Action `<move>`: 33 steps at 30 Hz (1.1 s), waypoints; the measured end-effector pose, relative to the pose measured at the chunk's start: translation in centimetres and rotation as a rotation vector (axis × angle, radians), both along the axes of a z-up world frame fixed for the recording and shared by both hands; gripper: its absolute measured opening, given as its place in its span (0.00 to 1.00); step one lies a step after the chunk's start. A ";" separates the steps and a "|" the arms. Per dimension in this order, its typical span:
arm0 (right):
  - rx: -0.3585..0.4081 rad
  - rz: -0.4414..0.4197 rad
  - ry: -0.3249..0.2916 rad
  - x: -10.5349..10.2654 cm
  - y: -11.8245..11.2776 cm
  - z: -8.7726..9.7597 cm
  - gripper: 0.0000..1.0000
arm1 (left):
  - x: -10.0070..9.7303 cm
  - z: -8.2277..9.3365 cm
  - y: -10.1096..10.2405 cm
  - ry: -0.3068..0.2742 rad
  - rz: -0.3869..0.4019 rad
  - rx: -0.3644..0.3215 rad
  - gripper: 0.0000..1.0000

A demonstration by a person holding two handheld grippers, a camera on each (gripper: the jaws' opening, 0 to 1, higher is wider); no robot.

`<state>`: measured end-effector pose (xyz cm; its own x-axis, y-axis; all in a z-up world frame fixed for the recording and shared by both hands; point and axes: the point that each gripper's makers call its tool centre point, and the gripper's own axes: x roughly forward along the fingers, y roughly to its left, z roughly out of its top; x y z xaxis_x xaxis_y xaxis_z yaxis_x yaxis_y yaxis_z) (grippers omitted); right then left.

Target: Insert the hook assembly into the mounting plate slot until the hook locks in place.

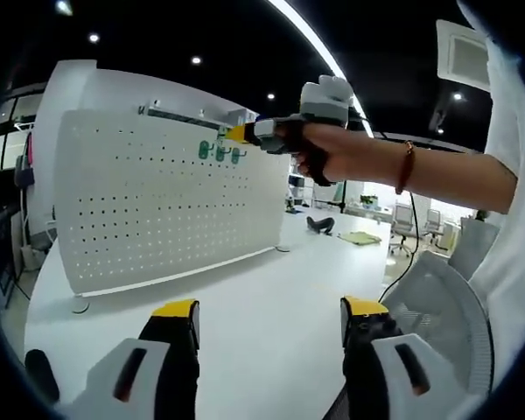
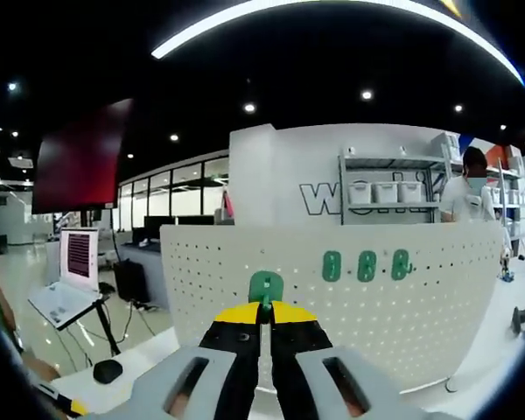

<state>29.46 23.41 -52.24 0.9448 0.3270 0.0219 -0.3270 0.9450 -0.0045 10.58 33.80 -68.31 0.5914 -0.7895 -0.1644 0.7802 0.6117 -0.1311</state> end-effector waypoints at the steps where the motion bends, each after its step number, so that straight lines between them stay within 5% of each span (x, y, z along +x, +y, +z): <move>1: 0.001 -0.004 -0.003 0.1 -0.1 0.1 0.01 | 0.0 0.0 0.0 0.004 0.000 -0.002 0.67; 16: 0.020 -0.059 -0.033 2.4 -1.2 2.0 0.01 | 0.1 0.3 0.0 -0.027 0.012 -0.003 0.75; 33: -0.059 -0.068 -0.026 5.1 -0.1 1.3 0.02 | 0.9 0.2 0.2 -0.041 0.022 0.009 0.75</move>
